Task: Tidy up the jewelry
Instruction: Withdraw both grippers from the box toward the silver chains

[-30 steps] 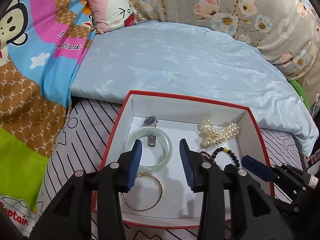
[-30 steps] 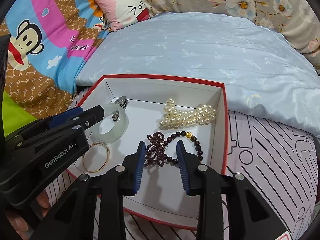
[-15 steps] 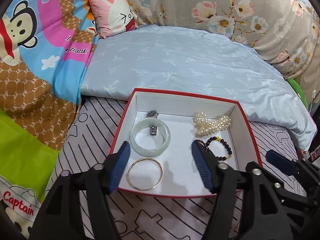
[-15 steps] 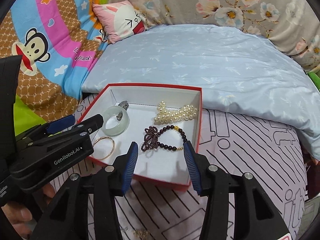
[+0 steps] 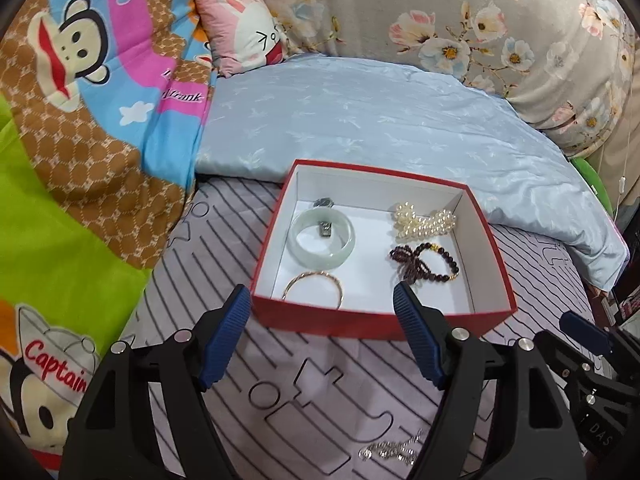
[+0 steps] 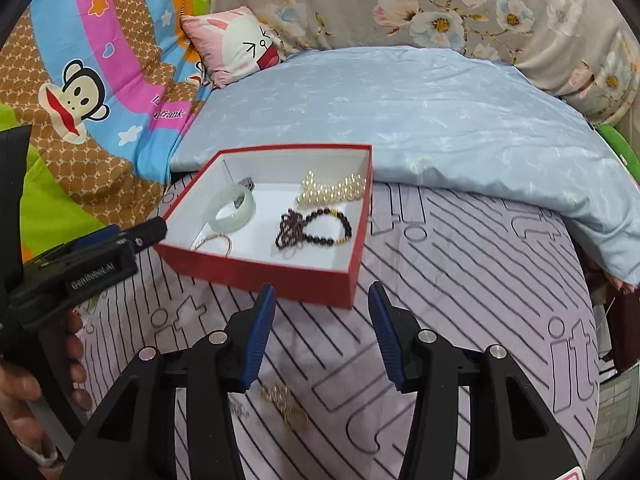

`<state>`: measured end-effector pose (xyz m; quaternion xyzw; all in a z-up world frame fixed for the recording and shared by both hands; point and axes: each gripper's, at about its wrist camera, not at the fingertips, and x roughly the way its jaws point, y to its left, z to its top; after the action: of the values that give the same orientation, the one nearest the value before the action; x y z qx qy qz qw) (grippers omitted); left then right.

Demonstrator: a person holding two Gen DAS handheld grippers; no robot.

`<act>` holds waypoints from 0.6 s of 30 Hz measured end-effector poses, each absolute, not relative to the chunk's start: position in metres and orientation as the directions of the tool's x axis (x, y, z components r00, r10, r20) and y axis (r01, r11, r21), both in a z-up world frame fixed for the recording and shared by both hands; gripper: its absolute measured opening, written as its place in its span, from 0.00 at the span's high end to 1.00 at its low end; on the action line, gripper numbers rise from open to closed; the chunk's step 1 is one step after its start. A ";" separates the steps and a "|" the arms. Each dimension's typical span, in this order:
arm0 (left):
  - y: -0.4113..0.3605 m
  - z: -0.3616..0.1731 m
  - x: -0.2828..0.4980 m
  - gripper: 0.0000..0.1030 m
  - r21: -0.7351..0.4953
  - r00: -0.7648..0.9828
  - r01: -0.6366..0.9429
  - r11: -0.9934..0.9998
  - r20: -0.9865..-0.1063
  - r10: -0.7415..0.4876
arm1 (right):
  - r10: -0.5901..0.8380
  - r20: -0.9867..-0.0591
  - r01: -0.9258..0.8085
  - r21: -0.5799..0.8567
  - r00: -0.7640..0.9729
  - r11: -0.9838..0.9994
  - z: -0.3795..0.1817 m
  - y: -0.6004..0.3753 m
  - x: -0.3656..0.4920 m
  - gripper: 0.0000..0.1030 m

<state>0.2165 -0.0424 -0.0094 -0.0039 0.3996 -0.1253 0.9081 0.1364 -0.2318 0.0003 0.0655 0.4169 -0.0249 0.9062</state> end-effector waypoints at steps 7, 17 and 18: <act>-0.018 -0.021 0.183 0.30 -0.114 0.629 0.196 0.974 -0.747 -0.214 | -0.001 -0.780 0.106 0.083 0.625 0.991 -0.012 -0.230 0.093 0.53; -0.006 -0.054 0.121 0.30 -0.084 0.575 0.212 0.974 -0.795 -0.194 | 0.018 -0.813 0.085 0.082 0.582 0.993 -0.043 -0.218 0.046 0.53; -0.005 -0.058 0.116 0.30 -0.087 0.568 0.215 0.973 -0.800 -0.196 | 0.019 -0.817 0.086 0.084 0.577 0.993 -0.046 -0.216 0.044 0.53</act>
<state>0.1160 -0.0053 -0.0578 0.0101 0.4503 -0.1160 0.8853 0.0443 -0.2163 -0.0463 0.0572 0.4598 -0.0187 0.8860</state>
